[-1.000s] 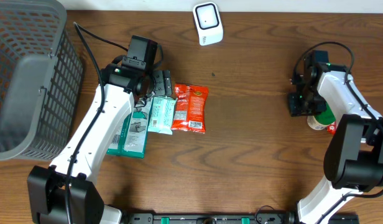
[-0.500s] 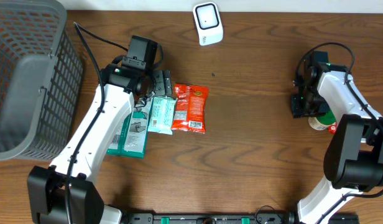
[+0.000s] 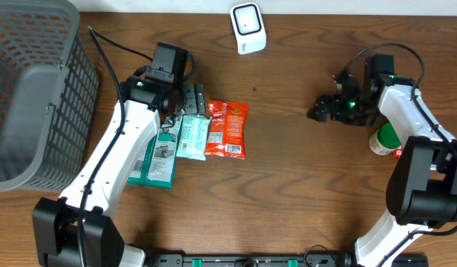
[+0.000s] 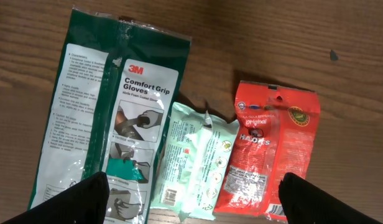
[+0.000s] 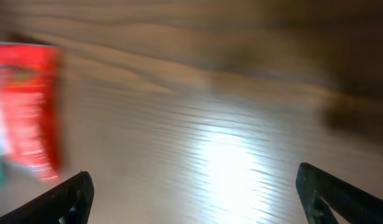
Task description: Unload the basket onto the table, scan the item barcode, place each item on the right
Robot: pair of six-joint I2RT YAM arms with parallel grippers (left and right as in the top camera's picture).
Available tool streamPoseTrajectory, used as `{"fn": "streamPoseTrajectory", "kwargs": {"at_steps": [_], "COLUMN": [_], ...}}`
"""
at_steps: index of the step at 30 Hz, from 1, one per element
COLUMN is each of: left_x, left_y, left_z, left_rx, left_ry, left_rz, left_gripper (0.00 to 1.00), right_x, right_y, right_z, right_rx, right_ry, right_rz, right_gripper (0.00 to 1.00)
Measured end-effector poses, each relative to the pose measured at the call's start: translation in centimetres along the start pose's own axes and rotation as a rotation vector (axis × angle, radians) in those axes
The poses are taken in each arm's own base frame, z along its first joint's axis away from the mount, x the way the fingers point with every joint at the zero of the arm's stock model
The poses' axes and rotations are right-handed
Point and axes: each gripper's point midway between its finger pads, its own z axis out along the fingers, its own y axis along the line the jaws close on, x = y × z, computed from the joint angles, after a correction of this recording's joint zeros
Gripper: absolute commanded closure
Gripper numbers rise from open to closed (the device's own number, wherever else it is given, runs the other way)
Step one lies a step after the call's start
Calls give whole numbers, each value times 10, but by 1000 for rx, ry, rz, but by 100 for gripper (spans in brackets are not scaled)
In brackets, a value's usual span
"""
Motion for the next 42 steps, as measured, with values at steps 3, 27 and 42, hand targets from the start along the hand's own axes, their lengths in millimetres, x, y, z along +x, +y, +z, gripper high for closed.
{"fn": "streamPoseTrajectory", "kwargs": {"at_steps": [3, 27, 42], "left_x": [0, -1, 44], "left_y": [0, -1, -4], "left_z": [0, 0, 17], "left_rx": [0, 2, 57], "left_ry": [0, -5, 165], "left_rz": [0, 0, -5], "left_gripper": [12, 13, 93], "right_x": [-2, 22, 14], "right_y": [27, 177, 156], "right_z": [1, 65, 62], "right_rx": [-133, -246, -186], "right_ry": [-9, 71, 54], "right_rz": [0, -187, -107], "right_gripper": [3, 12, 21]}}
